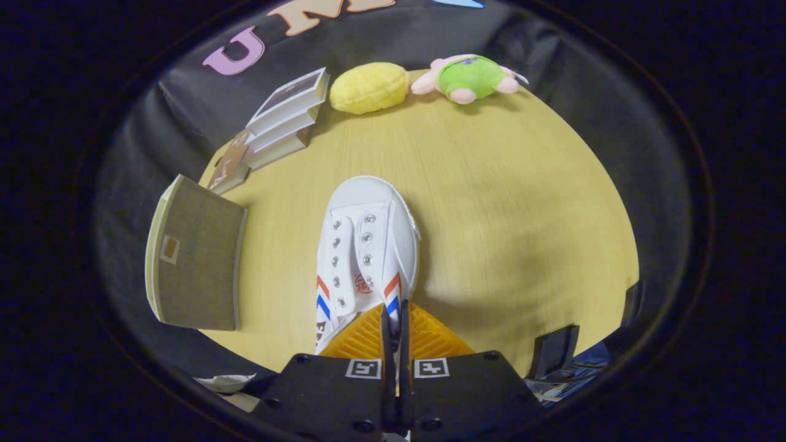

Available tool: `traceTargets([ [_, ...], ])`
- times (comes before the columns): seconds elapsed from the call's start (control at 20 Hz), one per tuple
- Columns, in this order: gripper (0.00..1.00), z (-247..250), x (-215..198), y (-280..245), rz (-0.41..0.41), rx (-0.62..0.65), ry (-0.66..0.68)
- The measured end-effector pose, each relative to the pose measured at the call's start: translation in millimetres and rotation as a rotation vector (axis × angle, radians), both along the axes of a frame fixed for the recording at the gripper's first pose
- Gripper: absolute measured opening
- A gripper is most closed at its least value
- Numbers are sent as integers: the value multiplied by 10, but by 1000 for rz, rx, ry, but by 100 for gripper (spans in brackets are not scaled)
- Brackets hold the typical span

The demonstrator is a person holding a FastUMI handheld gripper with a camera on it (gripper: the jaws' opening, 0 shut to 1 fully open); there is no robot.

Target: Open the storage box then place both shoes into the box .Put the left shoe in first, then the right shoe, with the right side of both shoes facing outward in a uniform manner.

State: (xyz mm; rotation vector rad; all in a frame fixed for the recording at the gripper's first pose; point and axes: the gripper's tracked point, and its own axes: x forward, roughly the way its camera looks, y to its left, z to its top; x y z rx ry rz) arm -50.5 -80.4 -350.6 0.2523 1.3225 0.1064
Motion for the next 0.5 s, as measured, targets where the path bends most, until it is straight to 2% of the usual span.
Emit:
traceTargets([
  [0.5, 5, 636, 3, 666, -11, 79, -33],
])
